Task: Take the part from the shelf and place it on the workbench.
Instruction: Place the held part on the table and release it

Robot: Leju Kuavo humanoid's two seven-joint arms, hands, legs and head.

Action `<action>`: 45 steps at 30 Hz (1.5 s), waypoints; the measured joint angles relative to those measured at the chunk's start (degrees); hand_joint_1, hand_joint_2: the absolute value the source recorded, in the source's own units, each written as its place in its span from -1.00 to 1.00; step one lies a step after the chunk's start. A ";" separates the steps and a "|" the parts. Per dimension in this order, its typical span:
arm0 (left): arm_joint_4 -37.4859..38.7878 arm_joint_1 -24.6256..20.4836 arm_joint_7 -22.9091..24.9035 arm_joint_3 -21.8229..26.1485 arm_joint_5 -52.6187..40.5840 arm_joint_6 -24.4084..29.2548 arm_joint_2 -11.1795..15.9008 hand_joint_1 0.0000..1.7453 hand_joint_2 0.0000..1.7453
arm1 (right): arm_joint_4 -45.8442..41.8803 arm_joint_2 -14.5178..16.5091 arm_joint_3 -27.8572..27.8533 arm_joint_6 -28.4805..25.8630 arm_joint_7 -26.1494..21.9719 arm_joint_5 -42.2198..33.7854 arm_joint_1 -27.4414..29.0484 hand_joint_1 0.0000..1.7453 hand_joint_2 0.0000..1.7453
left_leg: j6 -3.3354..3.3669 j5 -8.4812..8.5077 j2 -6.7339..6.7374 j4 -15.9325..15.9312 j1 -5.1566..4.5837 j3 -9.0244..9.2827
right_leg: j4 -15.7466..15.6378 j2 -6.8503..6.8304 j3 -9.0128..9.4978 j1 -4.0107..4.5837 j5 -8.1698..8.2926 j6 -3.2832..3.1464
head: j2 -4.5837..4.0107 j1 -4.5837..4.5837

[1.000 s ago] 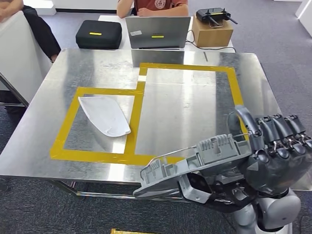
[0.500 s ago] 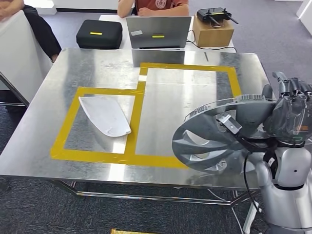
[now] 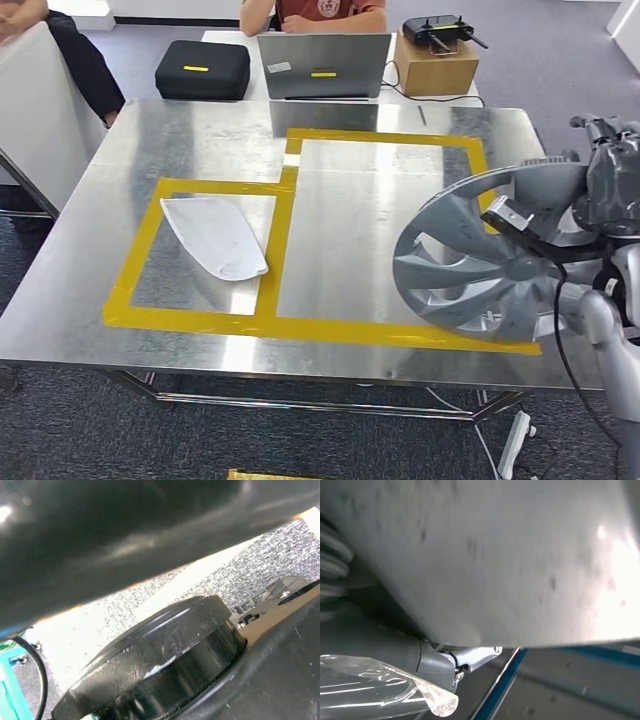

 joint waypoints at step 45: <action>0.00 0.12 0.00 0.05 -0.83 -0.85 0.95 -1.00 -1.00 | 10.33 -12.25 19.27 23.12 -5.19 -31.13 -26.65 1.00 1.00 | 0.17 0.11 -0.06 0.03 -0.07 -0.25 | 0.03 -0.08 -0.25 -0.05 0.04 0.05 | 0.00 -0.01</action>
